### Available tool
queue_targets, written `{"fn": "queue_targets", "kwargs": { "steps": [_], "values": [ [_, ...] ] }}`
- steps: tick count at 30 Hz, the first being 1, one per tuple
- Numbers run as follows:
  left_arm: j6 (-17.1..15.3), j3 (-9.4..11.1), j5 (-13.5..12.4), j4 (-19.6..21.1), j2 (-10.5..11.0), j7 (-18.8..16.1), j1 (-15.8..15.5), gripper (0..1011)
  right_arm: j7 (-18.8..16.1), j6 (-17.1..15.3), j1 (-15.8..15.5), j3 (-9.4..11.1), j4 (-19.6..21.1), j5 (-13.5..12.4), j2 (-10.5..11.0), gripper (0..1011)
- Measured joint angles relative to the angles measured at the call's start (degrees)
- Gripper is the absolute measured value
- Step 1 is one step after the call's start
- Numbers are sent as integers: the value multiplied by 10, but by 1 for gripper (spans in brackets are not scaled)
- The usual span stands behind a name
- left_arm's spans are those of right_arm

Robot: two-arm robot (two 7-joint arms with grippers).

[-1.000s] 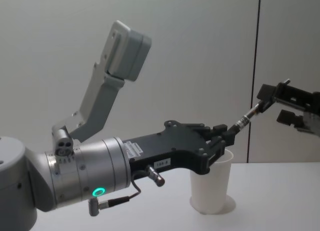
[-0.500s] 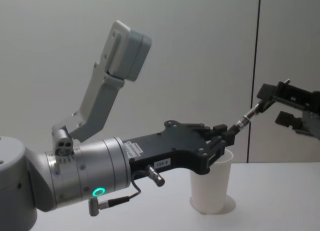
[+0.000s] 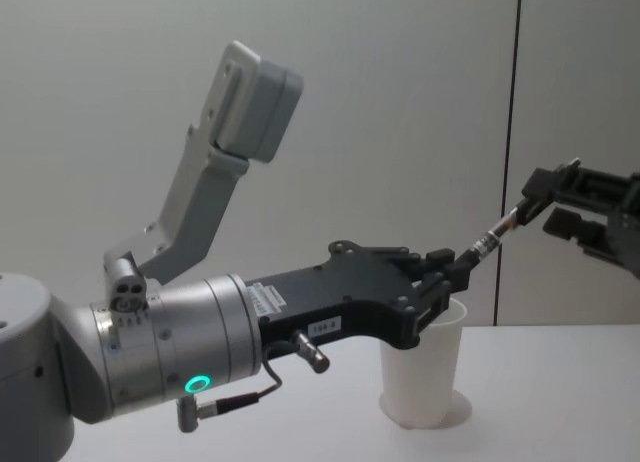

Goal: Place the pen into the pen holder.

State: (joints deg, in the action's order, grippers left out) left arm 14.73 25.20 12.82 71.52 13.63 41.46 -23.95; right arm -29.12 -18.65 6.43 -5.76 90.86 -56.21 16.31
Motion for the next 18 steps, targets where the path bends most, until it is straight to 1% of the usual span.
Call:
{"fn": "queue_targets", "kwargs": {
  "steps": [1,4,5,8,9,10,11,14,18],
  "values": [
    [0,0,0,0,0,0,0,129,0,0,-1,0,1,-2,0,565],
    [0,0,0,0,0,0,0,129,1,3,-2,-1,3,-13,-1,453],
    [0,0,0,0,0,0,0,129,1,4,-3,-2,4,-19,-1,433],
    [0,0,0,0,0,0,0,129,1,6,-4,-3,6,-29,-2,306],
    [0,0,0,0,0,0,0,129,1,6,-5,-3,7,-32,-2,306],
    [0,0,0,0,0,0,0,129,1,7,-5,-3,7,-35,-2,247],
    [0,0,0,0,0,0,0,129,2,8,-5,-3,8,-38,-2,228],
    [0,0,0,0,0,0,0,129,4,12,-6,-4,9,-50,-3,120],
    [1,0,2,0,0,0,0,129,6,16,-7,-5,10,-59,-3,108]
  ]
}}
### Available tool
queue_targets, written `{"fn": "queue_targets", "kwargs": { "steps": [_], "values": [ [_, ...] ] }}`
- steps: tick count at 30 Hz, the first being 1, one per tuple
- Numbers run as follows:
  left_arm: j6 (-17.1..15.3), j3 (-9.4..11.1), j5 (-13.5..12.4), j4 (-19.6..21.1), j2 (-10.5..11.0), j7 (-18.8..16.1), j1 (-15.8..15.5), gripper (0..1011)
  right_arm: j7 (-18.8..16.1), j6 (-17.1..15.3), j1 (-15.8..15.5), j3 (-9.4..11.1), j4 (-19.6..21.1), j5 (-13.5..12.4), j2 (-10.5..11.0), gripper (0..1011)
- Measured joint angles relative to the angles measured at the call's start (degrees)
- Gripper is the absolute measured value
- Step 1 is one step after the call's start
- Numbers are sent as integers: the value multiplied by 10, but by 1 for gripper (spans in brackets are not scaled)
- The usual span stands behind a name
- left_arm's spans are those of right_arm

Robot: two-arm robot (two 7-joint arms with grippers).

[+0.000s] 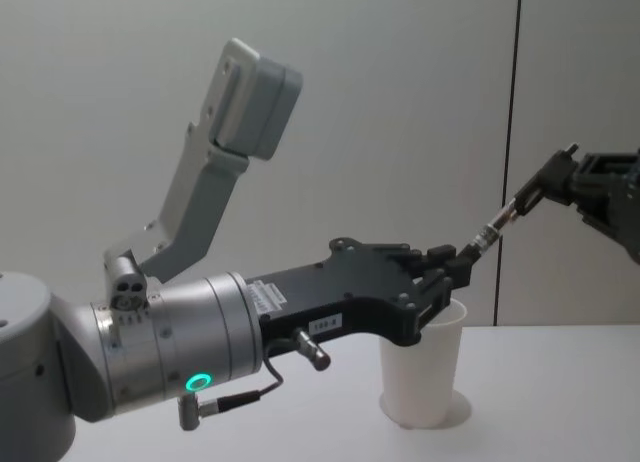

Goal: Place the pen into the pen holder.

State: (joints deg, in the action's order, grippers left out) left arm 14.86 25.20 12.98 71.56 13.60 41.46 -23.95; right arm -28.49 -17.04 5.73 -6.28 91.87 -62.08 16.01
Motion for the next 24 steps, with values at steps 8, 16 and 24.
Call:
{"fn": "queue_targets", "kwargs": {
  "steps": [8,16,24],
  "values": [
    [-2,0,-2,0,0,0,0,201,3,13,0,-1,2,-13,1,108],
    [-2,0,-2,0,0,0,0,425,4,21,0,-4,2,-16,3,108],
    [-2,0,-2,0,0,0,0,670,0,38,5,-6,-2,-3,6,108]
  ]
}}
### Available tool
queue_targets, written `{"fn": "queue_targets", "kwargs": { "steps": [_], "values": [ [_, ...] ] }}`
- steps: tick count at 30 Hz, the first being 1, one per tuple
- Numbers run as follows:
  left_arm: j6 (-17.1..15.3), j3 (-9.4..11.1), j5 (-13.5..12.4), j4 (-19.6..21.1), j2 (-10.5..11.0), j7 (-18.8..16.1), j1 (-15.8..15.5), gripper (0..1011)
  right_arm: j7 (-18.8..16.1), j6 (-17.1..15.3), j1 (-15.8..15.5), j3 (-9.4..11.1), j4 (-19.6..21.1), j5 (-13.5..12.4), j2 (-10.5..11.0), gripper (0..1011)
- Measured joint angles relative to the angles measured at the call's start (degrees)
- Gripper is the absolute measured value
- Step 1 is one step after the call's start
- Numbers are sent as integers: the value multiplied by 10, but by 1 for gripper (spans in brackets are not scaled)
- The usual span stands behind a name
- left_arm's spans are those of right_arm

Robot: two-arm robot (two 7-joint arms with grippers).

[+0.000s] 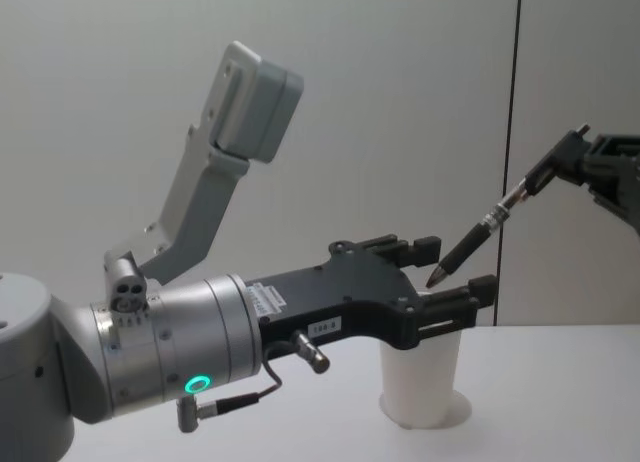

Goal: Place the pen into the pen holder.

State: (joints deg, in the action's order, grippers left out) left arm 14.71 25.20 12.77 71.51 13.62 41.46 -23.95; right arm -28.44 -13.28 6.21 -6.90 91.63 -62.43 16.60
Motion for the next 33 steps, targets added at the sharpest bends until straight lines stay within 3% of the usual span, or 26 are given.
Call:
{"fn": "queue_targets", "kwargs": {
  "steps": [5,12,24,33],
  "values": [
    [0,0,0,0,0,0,0,859,-8,17,12,0,-13,23,3,108],
    [0,0,0,0,0,0,0,1003,-29,47,42,1,-44,68,8,108],
    [0,0,1,0,0,0,0,1003,-77,91,126,2,-127,157,11,108],
    [0,0,0,0,0,0,0,1003,-147,117,211,-2,-219,211,6,108]
  ]
}}
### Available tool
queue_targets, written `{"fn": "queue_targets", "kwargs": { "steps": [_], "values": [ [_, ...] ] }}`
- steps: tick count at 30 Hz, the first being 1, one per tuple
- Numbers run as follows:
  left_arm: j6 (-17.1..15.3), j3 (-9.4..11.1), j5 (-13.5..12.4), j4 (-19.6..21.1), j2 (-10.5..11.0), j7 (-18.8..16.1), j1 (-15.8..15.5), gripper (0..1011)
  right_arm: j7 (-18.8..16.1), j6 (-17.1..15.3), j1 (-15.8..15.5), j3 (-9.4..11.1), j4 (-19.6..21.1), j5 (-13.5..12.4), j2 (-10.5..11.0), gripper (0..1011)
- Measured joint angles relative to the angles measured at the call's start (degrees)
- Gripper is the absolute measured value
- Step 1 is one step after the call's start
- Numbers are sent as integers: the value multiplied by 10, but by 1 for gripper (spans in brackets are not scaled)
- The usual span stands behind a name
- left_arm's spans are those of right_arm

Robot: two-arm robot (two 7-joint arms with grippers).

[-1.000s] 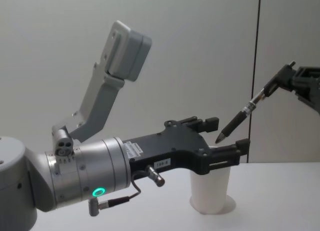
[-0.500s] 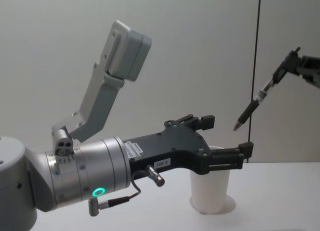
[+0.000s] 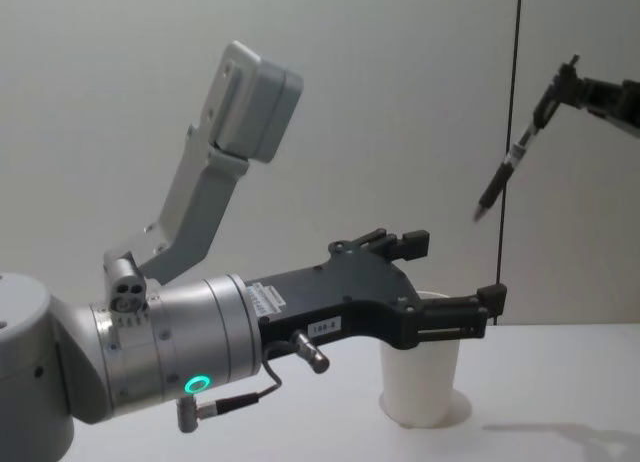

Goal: Place the pen into the pen holder.

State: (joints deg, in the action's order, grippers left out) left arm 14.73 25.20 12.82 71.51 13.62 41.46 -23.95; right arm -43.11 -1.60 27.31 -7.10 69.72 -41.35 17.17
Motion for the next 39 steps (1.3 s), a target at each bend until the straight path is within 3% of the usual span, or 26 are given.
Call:
{"fn": "queue_targets", "kwargs": {
  "steps": [7,9,10,20,32,39],
  "values": [
    [0,0,0,0,0,0,0,1003,-67,22,67,-6,-84,30,-8,108],
    [0,0,0,0,0,0,0,1003,-96,34,97,-11,-128,43,-12,108],
    [0,0,0,0,0,0,0,1003,-96,34,97,-11,-128,43,-12,108],
    [0,0,0,0,0,0,0,1003,-182,78,196,-34,-289,82,-33,108],
    [0,0,0,0,0,0,0,1003,-224,132,285,-68,-462,113,-63,108],
    [0,0,0,0,0,0,0,1003,-229,157,315,-85,-528,126,-78,108]
  ]
}}
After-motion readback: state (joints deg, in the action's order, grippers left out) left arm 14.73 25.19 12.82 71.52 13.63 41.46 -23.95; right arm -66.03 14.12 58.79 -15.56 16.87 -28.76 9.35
